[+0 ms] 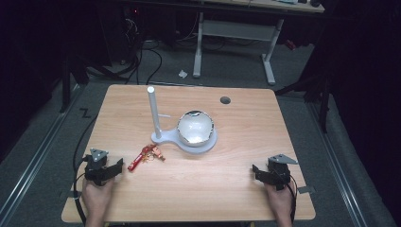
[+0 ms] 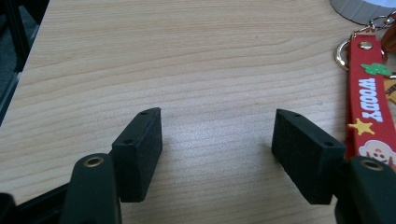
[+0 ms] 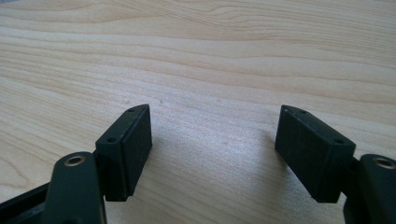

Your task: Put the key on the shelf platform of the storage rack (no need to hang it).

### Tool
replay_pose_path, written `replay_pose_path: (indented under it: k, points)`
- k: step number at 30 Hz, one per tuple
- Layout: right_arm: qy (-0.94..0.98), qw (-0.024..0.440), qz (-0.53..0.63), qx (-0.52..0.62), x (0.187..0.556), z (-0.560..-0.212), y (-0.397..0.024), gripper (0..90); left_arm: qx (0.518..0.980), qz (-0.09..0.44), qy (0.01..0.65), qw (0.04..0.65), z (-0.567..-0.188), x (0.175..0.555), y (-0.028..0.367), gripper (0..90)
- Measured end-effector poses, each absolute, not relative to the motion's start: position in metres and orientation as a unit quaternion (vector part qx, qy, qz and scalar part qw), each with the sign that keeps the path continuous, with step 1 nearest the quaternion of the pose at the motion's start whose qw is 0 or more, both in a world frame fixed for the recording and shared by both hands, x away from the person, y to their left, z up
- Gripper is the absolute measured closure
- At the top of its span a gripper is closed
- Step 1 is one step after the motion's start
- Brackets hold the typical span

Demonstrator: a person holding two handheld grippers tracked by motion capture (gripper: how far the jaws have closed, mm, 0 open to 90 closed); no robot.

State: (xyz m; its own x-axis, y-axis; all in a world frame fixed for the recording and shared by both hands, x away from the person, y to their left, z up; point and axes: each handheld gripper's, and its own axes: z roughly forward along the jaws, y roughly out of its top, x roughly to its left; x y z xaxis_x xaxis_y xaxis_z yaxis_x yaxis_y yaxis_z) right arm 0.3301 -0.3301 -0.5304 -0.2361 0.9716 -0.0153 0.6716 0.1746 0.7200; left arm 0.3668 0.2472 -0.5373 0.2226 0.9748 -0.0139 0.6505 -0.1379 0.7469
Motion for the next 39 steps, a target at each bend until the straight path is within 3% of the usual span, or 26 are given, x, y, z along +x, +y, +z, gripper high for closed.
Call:
replay_pose_path:
  k: [39]
  points:
    - [0.725,0.247,0.304,0.566,0.33,-0.53,-0.33,27.4,0.72,0.227,0.575,0.314,-0.526,0.368,0.247,27.0]
